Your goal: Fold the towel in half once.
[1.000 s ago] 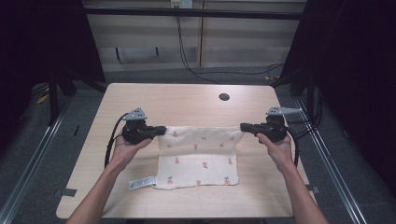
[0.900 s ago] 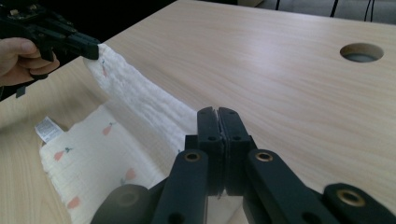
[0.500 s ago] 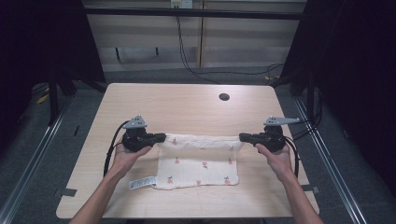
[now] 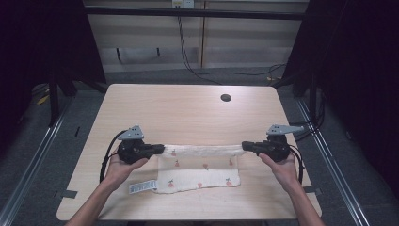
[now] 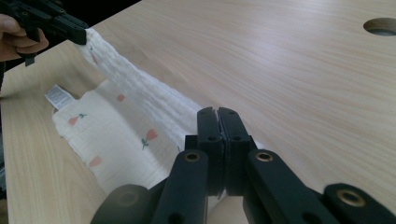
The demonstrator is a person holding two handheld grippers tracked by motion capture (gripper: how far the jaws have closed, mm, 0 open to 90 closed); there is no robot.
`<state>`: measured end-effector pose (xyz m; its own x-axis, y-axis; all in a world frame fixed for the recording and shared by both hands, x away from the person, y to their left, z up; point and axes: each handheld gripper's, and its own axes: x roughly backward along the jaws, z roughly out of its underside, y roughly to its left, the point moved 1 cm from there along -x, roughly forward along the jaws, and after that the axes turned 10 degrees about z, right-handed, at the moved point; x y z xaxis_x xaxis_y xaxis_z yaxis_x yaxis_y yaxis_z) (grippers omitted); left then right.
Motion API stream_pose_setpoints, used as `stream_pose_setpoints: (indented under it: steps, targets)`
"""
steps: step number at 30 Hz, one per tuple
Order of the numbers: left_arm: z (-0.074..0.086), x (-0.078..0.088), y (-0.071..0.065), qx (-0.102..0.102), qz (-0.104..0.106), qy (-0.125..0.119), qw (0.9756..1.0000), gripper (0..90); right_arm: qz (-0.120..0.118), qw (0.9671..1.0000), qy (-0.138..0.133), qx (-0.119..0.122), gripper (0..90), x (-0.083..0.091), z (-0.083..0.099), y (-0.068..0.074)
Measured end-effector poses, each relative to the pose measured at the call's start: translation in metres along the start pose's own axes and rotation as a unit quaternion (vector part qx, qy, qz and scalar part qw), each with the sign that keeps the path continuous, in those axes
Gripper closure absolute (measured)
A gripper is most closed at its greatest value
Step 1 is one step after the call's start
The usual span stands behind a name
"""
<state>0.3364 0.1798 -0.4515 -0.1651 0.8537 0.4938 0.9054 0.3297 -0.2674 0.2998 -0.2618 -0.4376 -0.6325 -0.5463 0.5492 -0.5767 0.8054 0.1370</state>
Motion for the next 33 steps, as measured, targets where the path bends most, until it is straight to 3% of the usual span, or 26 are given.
stream_pose_setpoints:
  steps: [6,11,12,14,21,27,33]
  targets:
    - [0.008,-0.002,-0.008,0.003,0.015,0.016,0.9998,85.8,-0.007,1.0000,0.006,0.000,88.4,0.004,0.010,0.008]
    - [0.021,-0.009,-0.011,-0.003,0.021,0.050,0.9986,84.2,-0.009,0.9994,0.030,0.012,88.3,0.002,0.024,0.017]
    - [0.025,-0.011,-0.011,0.004,0.029,0.052,0.9982,84.5,-0.004,0.9991,0.040,0.016,88.3,0.000,0.028,0.017]
    - [0.029,-0.015,-0.014,-0.002,0.028,0.067,0.9973,85.0,-0.007,0.9987,0.049,0.011,88.3,-0.003,0.036,0.017]
    - [0.037,-0.015,-0.023,0.002,0.046,0.075,0.9961,85.1,-0.010,0.9978,0.064,0.012,88.1,-0.004,0.049,0.022]
    - [0.045,-0.020,-0.031,0.000,0.067,0.095,0.9932,82.7,-0.002,0.9963,0.084,0.020,86.8,-0.006,0.062,0.024]
    - [0.047,-0.016,-0.037,0.013,0.072,0.095,0.9927,81.2,-0.002,0.9948,0.094,0.039,84.4,0.000,0.065,0.028]
